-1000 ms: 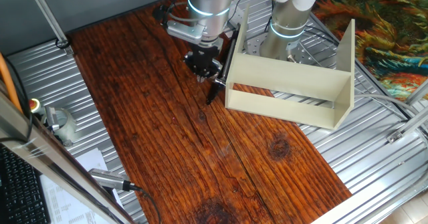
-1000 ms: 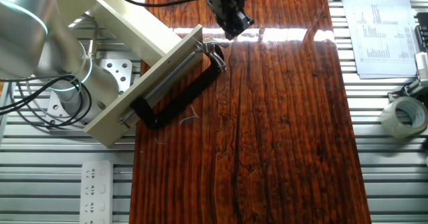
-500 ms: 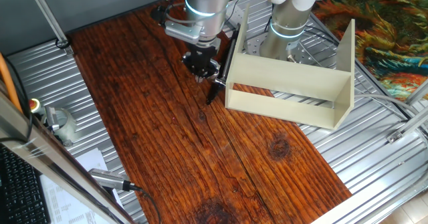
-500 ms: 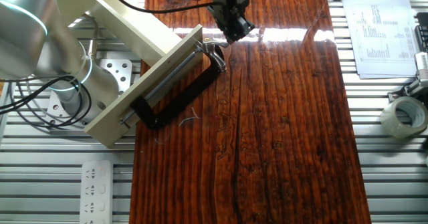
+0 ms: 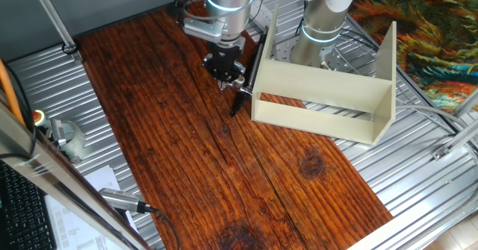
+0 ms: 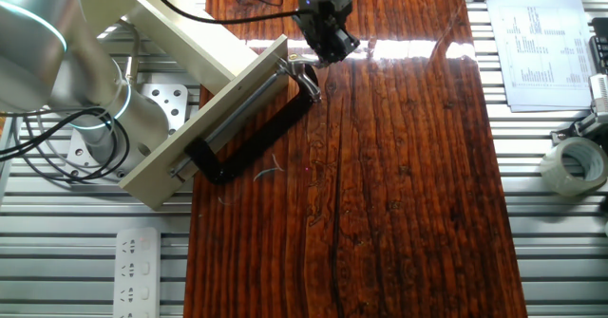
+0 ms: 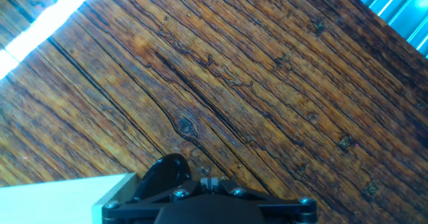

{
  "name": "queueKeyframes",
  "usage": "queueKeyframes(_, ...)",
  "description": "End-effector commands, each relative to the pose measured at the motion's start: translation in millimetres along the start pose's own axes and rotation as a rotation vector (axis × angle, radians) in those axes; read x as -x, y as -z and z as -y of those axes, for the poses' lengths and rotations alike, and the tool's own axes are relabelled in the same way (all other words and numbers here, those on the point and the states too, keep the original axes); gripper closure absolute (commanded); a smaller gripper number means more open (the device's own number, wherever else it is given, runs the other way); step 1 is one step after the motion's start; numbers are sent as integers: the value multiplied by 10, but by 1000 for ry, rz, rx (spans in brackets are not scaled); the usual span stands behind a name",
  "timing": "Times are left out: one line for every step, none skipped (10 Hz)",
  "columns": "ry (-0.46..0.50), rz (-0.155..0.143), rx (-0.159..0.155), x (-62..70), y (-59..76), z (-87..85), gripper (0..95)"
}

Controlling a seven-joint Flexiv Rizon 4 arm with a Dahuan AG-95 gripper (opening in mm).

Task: Turn off the water tap

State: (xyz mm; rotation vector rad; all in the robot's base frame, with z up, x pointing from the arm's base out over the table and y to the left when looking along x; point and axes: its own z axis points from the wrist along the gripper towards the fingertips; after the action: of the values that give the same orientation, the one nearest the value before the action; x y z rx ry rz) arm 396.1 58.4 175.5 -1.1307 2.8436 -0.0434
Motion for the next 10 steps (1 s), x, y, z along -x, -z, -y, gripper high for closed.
queueKeyframes(1,3,3,-16,7,-8,950)
queueKeyframes(1,3,3,-24,5,-9,950)
queueKeyframes(1,4,5,-28,4,-9,950)
queueKeyframes(3,5,6,-41,-1,-11,950)
queueKeyframes(5,5,6,-56,-7,-16,950)
queueKeyframes(6,6,7,-75,-15,-22,950)
queueKeyframes(7,8,10,-98,-16,-25,950)
queueKeyframes(10,8,11,-119,-11,-26,950)
queueKeyframes(12,8,11,-144,-3,-25,950)
queueKeyframes(12,8,10,-157,-4,-26,950)
